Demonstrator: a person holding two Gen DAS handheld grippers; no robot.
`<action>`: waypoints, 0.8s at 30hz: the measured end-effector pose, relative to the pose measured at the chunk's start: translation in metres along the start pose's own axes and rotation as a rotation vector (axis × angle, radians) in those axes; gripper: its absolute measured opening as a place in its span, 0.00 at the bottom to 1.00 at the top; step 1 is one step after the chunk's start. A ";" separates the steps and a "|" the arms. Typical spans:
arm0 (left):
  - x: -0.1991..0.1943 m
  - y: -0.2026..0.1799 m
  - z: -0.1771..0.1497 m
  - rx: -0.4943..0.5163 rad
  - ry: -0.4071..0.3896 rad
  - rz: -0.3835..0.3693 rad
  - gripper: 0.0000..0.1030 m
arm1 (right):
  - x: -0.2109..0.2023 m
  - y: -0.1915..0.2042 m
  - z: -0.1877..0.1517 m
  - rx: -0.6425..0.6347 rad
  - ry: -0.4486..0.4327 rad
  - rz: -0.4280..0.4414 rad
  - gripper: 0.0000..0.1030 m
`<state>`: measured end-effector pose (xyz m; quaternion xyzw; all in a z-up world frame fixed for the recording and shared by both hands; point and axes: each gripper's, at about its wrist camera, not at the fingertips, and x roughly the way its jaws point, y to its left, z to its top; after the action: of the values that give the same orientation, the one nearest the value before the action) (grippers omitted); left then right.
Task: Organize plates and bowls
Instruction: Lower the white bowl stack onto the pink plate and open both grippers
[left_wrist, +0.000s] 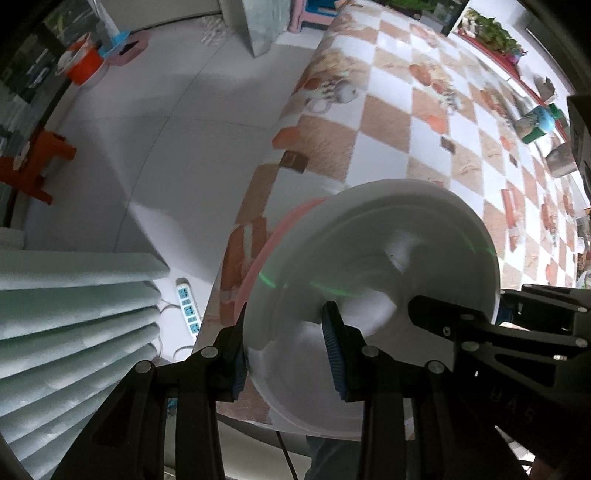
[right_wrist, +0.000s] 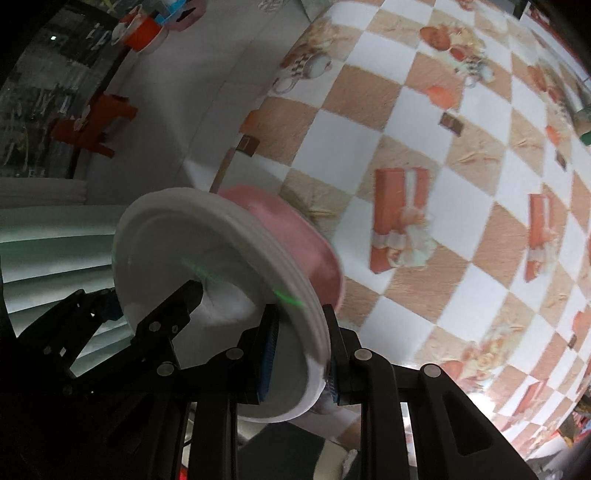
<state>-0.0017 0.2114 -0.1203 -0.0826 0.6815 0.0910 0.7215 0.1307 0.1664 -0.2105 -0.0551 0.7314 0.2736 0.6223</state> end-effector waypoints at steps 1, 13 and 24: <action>0.004 0.002 0.000 -0.006 0.008 -0.002 0.37 | 0.006 0.001 0.001 -0.004 0.006 0.001 0.25; 0.020 0.010 -0.004 -0.011 0.004 0.005 0.42 | 0.028 0.005 0.011 -0.024 0.024 -0.037 0.30; -0.005 0.010 -0.017 0.022 -0.057 0.062 0.79 | -0.002 -0.010 0.000 -0.026 -0.091 -0.094 0.89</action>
<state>-0.0210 0.2170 -0.1167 -0.0510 0.6638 0.1083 0.7383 0.1351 0.1576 -0.2118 -0.0850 0.6955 0.2556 0.6662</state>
